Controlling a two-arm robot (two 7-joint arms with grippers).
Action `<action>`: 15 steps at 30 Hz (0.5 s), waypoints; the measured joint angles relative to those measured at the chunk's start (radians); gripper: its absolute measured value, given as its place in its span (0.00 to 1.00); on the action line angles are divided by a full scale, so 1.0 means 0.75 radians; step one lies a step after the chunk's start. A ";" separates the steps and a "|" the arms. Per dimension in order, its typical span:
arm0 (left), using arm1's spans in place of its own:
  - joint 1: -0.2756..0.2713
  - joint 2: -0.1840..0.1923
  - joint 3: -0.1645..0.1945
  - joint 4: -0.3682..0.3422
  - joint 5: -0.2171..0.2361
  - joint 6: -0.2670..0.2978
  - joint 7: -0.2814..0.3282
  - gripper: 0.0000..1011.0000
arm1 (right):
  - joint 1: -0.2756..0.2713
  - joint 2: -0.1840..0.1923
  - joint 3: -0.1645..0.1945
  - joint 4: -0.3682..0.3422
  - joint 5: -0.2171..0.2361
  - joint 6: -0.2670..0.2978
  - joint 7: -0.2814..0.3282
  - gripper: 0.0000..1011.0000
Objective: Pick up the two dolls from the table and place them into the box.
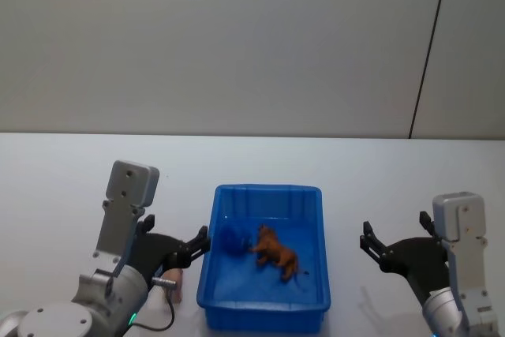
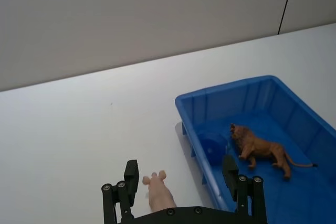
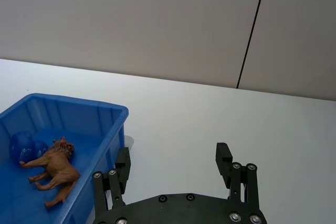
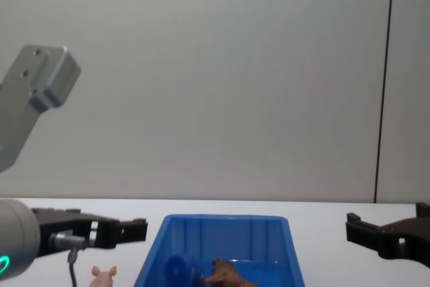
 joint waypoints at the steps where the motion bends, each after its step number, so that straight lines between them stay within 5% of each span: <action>1: 0.006 0.002 -0.002 -0.003 -0.008 0.017 0.010 0.99 | 0.000 0.000 0.000 0.000 0.000 0.000 0.000 0.99; 15: 0.042 0.009 -0.016 -0.009 -0.060 0.126 0.063 0.99 | -0.001 0.001 0.000 -0.001 0.000 0.000 -0.001 0.99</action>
